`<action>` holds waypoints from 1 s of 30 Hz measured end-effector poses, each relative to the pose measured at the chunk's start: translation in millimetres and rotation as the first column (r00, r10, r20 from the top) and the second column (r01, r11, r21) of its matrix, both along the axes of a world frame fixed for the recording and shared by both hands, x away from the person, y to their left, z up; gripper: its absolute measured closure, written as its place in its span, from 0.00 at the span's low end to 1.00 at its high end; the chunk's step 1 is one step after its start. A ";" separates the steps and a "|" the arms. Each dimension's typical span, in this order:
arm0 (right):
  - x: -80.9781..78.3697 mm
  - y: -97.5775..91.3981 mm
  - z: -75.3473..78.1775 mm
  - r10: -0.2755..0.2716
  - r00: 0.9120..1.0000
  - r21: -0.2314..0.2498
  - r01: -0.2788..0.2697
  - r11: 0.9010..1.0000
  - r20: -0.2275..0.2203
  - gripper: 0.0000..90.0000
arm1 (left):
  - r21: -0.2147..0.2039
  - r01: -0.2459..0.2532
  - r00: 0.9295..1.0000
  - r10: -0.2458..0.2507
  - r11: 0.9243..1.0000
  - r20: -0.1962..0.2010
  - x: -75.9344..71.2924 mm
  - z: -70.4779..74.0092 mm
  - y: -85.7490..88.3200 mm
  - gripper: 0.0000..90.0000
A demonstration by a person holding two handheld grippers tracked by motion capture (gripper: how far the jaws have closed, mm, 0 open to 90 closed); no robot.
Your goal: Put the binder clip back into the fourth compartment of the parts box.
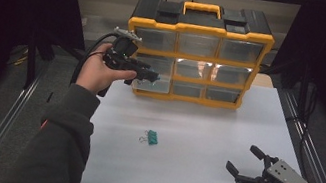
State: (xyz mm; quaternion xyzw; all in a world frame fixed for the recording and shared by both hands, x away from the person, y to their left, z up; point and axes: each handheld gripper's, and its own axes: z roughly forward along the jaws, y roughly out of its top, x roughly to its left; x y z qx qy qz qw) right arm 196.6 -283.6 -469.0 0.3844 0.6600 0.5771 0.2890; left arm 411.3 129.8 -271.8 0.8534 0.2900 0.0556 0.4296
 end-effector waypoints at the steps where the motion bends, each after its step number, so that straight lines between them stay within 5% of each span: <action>1: 0.1 0.0 0.0 0.001 1.000 0.001 -0.001 1.000 0.000 0.01 | 0.001 -0.005 1.000 0.005 1.000 0.006 2.0 -0.2 -0.9 0.56; 15: 0.1 0.5 0.3 0.006 1.000 0.004 -0.006 1.000 0.002 0.01 | 0.024 -0.068 0.997 0.067 0.997 0.026 30.1 -4.6 -9.0 0.56; 30: 0.8 -0.3 -0.6 0.009 1.000 0.013 -0.009 1.000 0.000 0.01 | 0.057 -0.045 0.998 0.043 0.997 0.042 48.3 -6.1 -24.7 0.56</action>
